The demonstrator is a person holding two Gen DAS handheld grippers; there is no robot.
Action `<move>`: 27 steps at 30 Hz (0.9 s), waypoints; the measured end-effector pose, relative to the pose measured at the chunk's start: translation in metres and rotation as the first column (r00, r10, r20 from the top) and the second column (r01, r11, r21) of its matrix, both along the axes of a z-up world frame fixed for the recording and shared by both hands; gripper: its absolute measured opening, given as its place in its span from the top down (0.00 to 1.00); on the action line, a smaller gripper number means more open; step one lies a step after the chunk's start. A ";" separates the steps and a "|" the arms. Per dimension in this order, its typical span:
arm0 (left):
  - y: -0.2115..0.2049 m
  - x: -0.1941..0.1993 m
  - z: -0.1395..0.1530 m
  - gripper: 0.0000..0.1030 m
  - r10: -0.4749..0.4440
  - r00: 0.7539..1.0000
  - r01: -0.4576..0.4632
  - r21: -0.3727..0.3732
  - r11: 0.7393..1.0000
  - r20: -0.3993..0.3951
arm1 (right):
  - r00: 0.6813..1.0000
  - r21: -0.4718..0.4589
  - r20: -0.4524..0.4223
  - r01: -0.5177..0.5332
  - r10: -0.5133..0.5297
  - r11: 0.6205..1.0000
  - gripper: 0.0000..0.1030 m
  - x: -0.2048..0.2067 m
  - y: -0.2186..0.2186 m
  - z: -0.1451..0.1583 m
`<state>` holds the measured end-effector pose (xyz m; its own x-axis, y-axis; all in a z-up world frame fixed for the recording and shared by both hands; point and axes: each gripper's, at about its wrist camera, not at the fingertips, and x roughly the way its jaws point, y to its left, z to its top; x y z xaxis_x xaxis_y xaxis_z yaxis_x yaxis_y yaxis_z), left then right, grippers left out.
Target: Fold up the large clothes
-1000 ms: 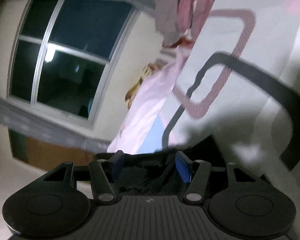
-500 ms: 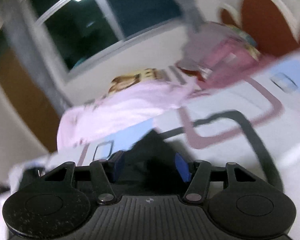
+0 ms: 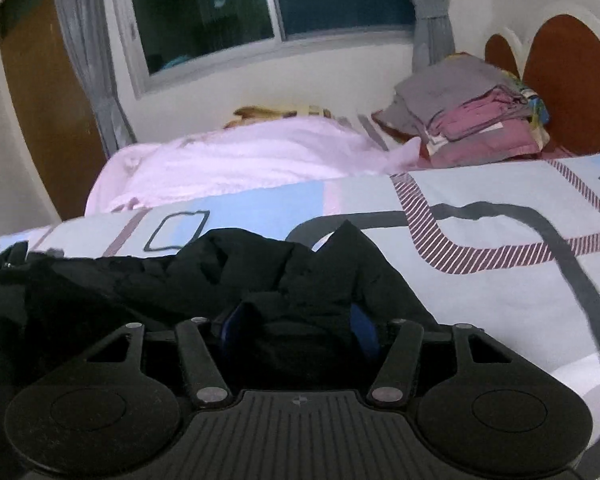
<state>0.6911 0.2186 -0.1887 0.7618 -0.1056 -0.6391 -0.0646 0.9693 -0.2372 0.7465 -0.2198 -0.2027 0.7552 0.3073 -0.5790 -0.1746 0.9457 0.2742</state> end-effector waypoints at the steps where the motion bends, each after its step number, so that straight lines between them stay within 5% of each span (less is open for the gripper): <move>1: 0.000 0.000 -0.001 0.40 0.000 1.000 0.000 0.001 1.000 0.000 | 1.000 0.006 -0.001 -0.001 0.001 1.000 0.45 0.001 -0.001 -0.002; 4: -0.007 0.004 0.002 0.39 -0.014 1.000 0.015 0.061 0.998 -0.022 | 1.000 -0.050 -0.023 -0.020 0.019 0.999 0.45 0.001 0.006 0.008; 7: -0.017 0.003 0.024 0.42 0.013 0.998 -0.004 0.153 0.988 -0.060 | 1.000 -0.097 -0.020 -0.004 0.002 0.995 0.45 -0.013 0.002 0.049; 11: -0.054 -0.030 0.073 0.42 -0.069 0.993 0.057 0.121 0.991 0.093 | 0.994 0.000 0.089 -0.058 0.058 0.998 0.45 -0.055 0.013 0.099; 13: -0.094 -0.038 0.084 0.37 -0.141 0.981 0.117 0.174 0.978 0.135 | 0.987 0.008 0.113 -0.118 0.116 0.993 0.45 -0.068 0.035 0.110; 21: -0.166 -0.021 0.045 0.27 -0.197 0.980 0.189 0.249 0.950 0.010 | 0.988 -0.143 0.006 -0.152 0.154 0.978 0.45 -0.068 0.099 0.066; 27: -0.165 -0.028 0.019 0.26 -0.179 0.983 0.163 0.255 0.953 0.043 | 0.989 -0.115 0.030 -0.140 0.144 0.984 0.45 -0.074 0.099 0.035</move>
<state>0.6626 0.0533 -0.1701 0.7868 -0.0816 -0.6118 0.1145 0.9933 0.0148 0.6728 -0.1213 -0.1679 0.7308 0.3480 -0.5872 -0.3177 0.9348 0.1586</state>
